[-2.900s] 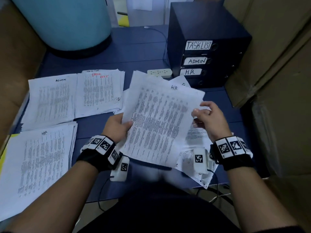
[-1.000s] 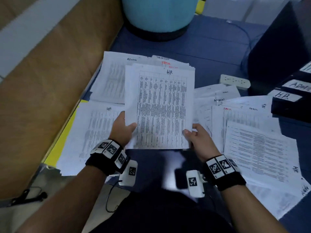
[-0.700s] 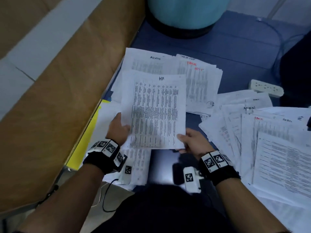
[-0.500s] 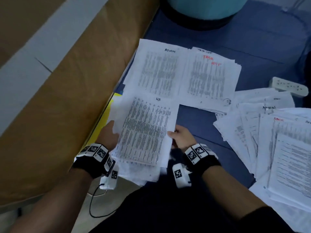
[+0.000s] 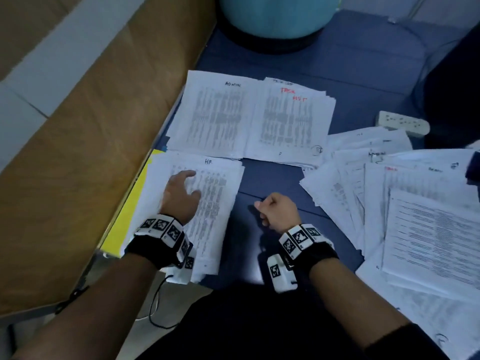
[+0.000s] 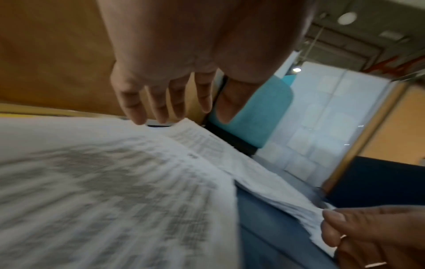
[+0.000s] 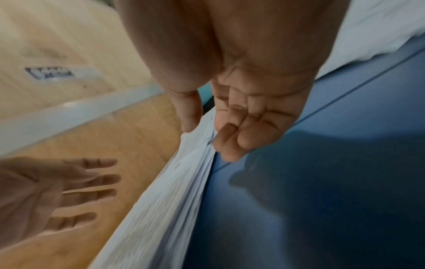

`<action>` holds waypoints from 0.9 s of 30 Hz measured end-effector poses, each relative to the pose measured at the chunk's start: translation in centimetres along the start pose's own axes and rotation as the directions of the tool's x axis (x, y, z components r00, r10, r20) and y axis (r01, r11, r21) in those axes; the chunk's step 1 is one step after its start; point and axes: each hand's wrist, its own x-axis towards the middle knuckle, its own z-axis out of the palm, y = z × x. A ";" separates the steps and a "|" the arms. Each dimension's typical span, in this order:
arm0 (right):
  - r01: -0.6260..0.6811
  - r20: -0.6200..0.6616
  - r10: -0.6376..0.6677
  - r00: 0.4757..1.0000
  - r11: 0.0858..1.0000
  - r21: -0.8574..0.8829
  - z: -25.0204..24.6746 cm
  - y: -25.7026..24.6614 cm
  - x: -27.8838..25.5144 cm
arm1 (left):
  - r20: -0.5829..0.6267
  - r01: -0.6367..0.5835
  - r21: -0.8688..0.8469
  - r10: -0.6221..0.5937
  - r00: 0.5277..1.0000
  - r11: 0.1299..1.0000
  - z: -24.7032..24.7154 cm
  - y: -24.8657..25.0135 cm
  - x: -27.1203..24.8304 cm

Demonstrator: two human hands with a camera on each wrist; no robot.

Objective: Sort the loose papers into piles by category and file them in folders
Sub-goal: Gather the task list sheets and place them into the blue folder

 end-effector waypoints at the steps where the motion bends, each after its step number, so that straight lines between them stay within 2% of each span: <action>1: 0.014 -0.033 -0.014 0.999 1.000 0.010 -2.0 0.9 -0.4 | 0.021 -0.074 -0.031 0.074 0.997 0.997 1.2 1.9 -0.4; 4: 0.017 -0.120 -0.013 0.993 0.999 0.035 -8.1 3.8 -2.0 | 0.106 -0.210 -0.129 0.224 0.969 0.969 5.5 7.3 -2.2; 11: -0.102 -0.331 0.137 0.934 0.987 0.121 -22.0 13.0 -7.3 | 0.367 -0.343 -0.205 0.397 0.841 0.917 17.0 16.9 -7.5; 16: -0.226 -0.456 0.270 0.848 0.963 0.150 -28.4 20.0 -10.2 | 0.502 -0.369 -0.146 0.390 0.772 0.918 24.3 20.1 -10.2; 22: -0.477 -0.600 0.454 0.659 0.869 0.132 -33.2 25.9 -11.4 | 0.680 -0.478 0.035 0.330 0.655 0.877 29.8 21.6 -12.3; 27: -0.601 -0.597 0.532 0.600 0.793 0.102 -34.2 27.3 -10.6 | 0.694 -0.508 0.154 0.273 0.666 0.847 31.6 21.3 -12.6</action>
